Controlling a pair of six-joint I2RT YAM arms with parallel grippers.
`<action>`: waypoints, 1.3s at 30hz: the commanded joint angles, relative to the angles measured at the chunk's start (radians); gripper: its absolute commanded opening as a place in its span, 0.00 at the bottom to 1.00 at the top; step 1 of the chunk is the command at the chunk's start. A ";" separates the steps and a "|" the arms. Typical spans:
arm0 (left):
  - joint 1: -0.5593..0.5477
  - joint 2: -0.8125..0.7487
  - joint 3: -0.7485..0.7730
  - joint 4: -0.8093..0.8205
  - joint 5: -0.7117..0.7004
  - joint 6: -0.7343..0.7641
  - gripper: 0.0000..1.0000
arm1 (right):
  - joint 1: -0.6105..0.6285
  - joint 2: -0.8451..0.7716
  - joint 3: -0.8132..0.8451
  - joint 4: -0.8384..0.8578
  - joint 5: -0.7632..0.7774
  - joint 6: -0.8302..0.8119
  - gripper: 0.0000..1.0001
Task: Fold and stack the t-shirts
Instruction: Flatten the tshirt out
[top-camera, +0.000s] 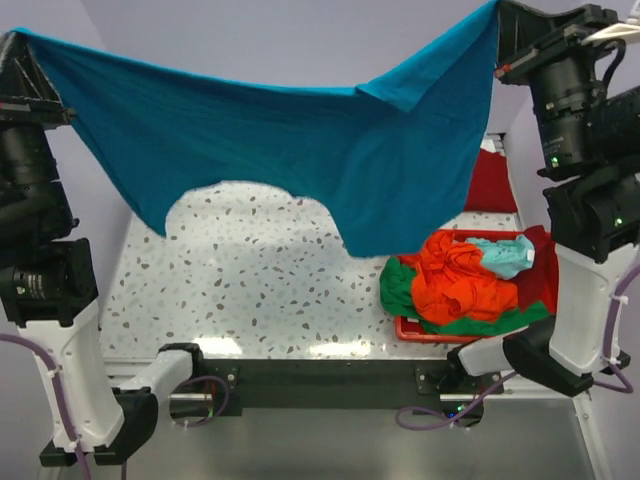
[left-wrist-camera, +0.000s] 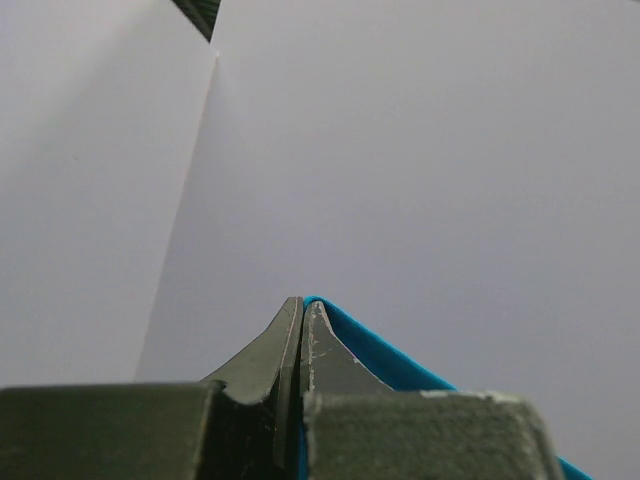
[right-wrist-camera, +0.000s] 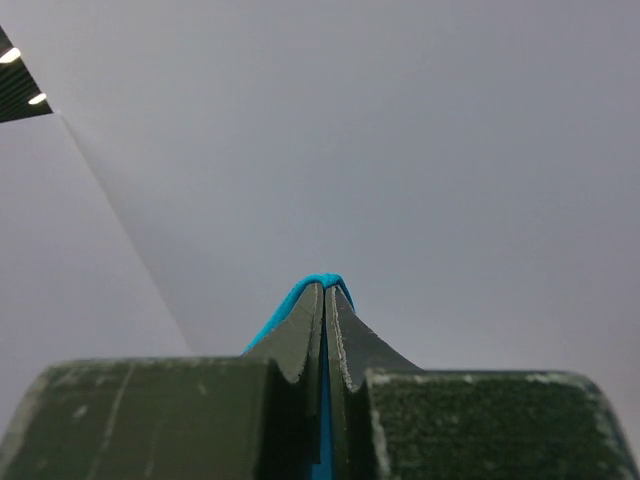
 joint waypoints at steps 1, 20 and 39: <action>0.008 0.108 -0.067 -0.031 0.001 0.029 0.00 | 0.000 0.132 0.020 0.033 0.052 -0.034 0.00; 0.106 0.364 -0.153 -0.197 0.227 -0.021 0.00 | -0.006 0.377 0.060 -0.053 0.031 -0.019 0.00; 0.188 0.011 -0.009 -0.139 -0.031 0.025 0.00 | 0.050 0.004 -0.023 0.071 -0.038 -0.055 0.00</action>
